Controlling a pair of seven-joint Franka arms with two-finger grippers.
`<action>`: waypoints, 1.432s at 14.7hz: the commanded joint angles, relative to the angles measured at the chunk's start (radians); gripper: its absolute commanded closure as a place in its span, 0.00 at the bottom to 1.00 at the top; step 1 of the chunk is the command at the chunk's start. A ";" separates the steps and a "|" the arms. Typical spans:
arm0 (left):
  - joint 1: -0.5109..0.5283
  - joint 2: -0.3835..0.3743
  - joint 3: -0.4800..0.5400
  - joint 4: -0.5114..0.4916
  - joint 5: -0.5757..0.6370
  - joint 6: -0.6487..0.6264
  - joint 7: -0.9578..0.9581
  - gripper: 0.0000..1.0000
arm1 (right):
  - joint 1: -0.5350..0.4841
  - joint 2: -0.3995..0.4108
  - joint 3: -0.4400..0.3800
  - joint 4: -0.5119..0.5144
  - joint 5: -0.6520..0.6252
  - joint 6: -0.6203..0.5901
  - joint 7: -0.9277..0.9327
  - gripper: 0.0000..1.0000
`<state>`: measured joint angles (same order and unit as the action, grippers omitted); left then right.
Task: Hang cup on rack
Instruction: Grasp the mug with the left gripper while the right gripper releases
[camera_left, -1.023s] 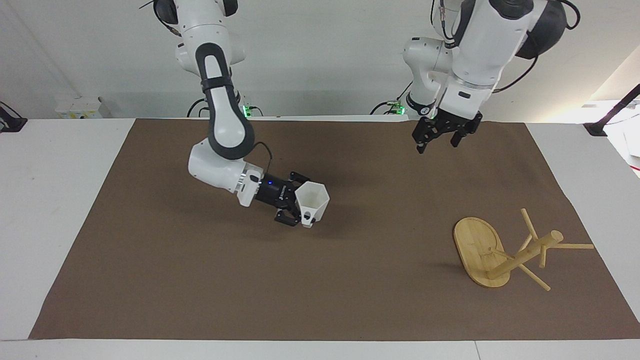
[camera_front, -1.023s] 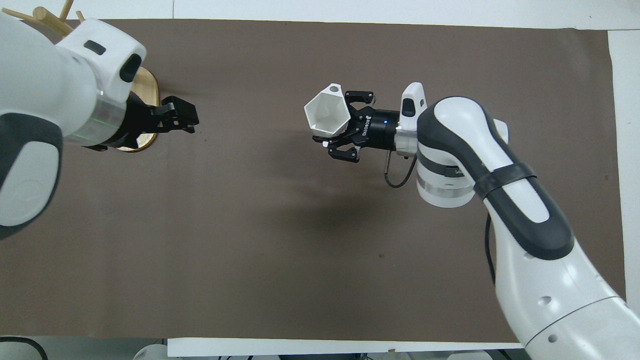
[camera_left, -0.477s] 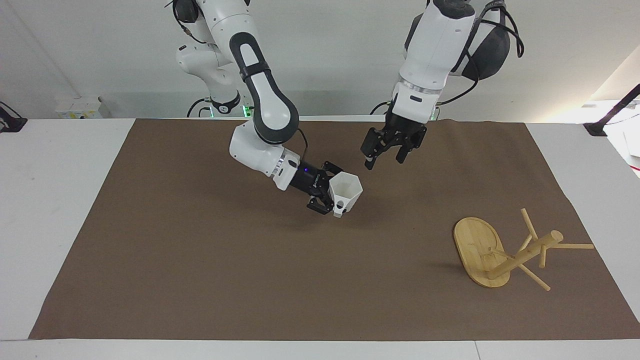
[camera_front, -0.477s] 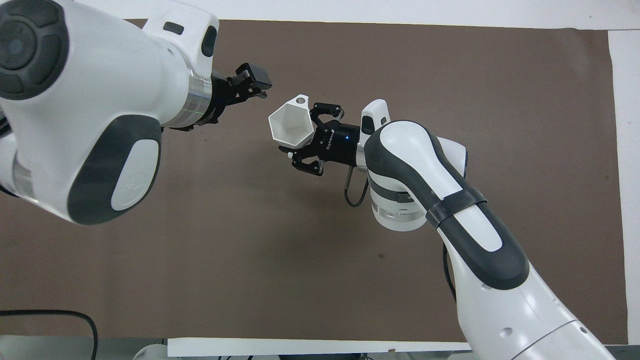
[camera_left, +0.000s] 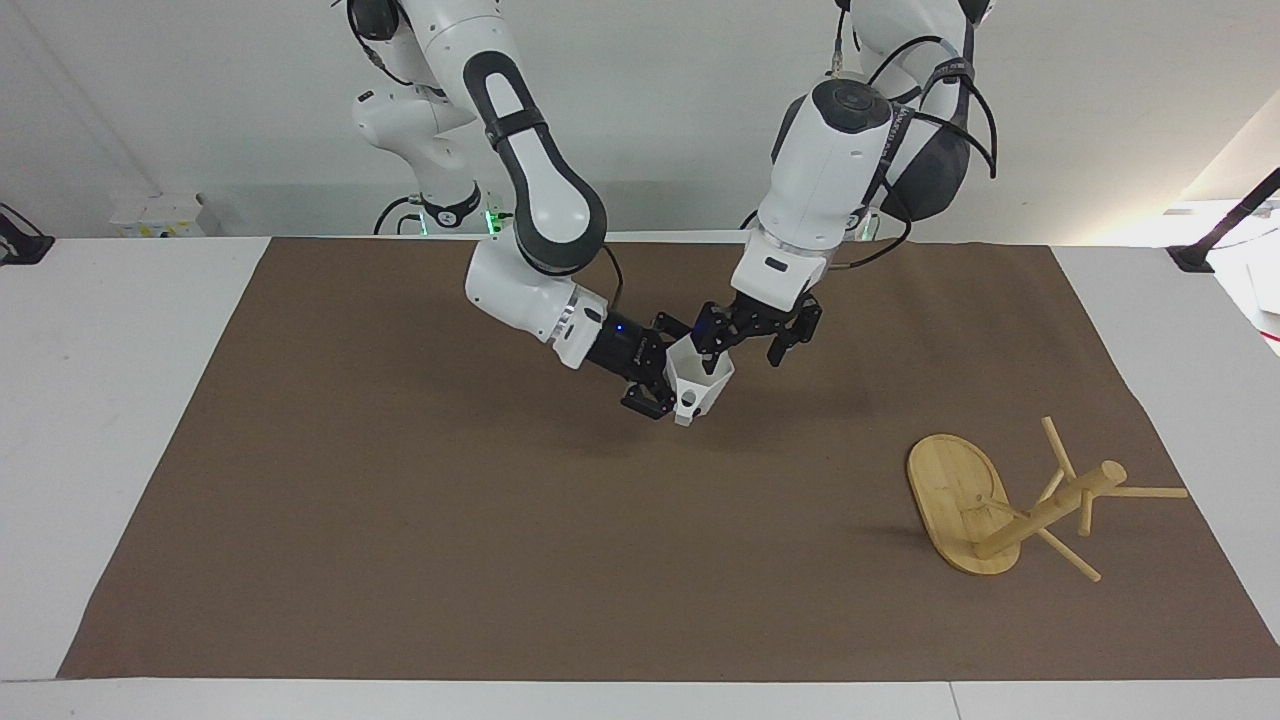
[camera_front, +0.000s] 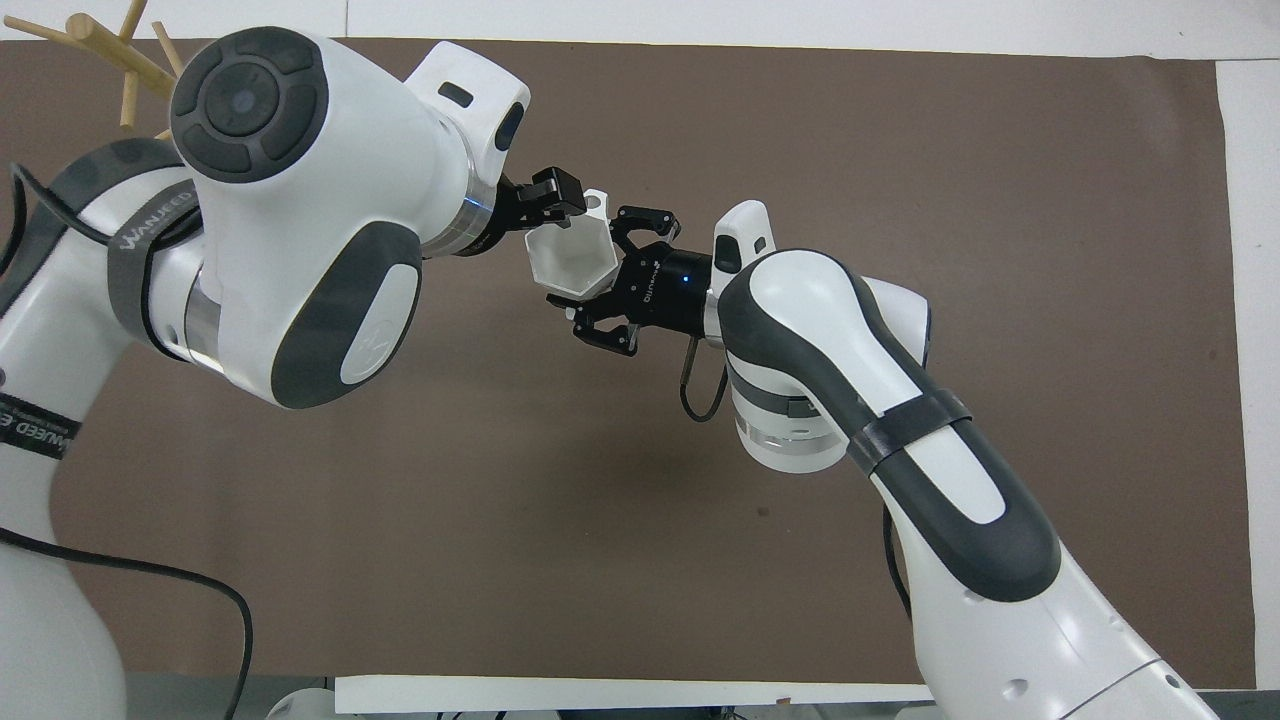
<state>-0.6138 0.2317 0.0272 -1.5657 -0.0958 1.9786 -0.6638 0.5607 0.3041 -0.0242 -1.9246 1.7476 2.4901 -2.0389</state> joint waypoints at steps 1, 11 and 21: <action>-0.018 -0.020 0.014 -0.033 -0.012 -0.015 0.053 0.16 | 0.004 -0.014 0.000 -0.008 0.041 0.004 0.009 0.67; -0.021 -0.026 0.013 -0.037 -0.012 -0.061 0.084 1.00 | 0.004 -0.014 0.000 -0.008 0.047 0.006 0.009 0.66; -0.020 -0.026 0.014 -0.028 -0.028 -0.101 0.084 1.00 | -0.008 -0.065 -0.002 -0.040 0.046 0.018 0.016 0.00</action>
<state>-0.6254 0.2286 0.0242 -1.5797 -0.1090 1.9241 -0.6083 0.5716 0.2989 -0.0218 -1.9264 1.7694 2.5007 -2.0372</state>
